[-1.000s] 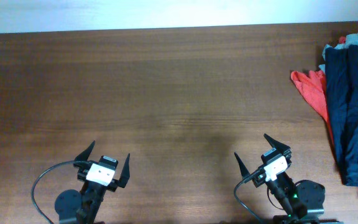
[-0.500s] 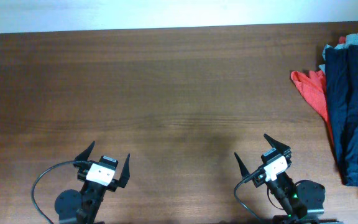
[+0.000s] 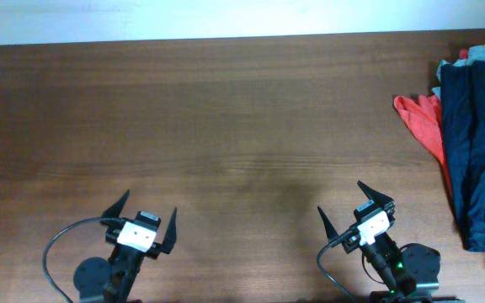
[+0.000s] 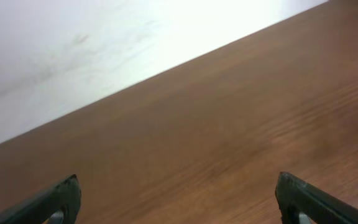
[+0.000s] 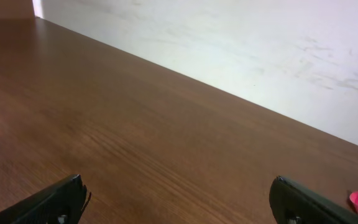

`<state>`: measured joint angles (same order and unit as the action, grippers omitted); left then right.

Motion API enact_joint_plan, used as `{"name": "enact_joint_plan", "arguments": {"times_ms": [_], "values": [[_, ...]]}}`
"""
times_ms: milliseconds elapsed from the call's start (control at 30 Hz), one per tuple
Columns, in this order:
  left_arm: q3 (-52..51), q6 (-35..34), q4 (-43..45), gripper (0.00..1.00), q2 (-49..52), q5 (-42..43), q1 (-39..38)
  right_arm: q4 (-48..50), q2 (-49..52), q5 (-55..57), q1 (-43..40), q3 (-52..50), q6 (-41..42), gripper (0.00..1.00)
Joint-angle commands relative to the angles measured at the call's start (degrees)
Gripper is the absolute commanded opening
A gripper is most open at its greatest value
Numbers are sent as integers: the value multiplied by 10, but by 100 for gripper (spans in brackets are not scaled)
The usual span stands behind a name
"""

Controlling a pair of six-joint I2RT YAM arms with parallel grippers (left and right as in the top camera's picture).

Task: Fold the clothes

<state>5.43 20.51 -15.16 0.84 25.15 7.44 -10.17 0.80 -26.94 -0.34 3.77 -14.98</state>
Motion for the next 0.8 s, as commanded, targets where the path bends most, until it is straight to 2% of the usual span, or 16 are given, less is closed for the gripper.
{"name": "enact_joint_plan", "arguments": {"times_ms": [0,67,133,167,233,333,467,600,700,767], "values": [[-3,-5,9,100,-2,120,-3,8,-5,-86,4,-4,21,99],[-3,-6,26,100,-2,202,-3,16,-5,-146,4,-4,22,99],[-2,-22,29,100,-2,211,-3,21,-5,-184,4,-3,44,99],[-1,-56,49,100,-2,212,-3,39,-5,-184,3,-1,94,99],[10,-101,90,100,-2,212,-3,79,-5,-183,3,5,124,99],[47,-123,130,100,4,209,-3,86,-2,-123,3,47,148,99],[136,-125,123,100,71,198,-3,35,37,-34,3,127,174,98],[282,-149,33,100,237,186,-3,-65,160,6,3,255,174,98],[415,-149,-78,100,378,216,-3,-103,263,-117,3,355,174,99],[470,-149,-129,100,438,223,-3,-120,304,-188,3,391,174,99]]}}
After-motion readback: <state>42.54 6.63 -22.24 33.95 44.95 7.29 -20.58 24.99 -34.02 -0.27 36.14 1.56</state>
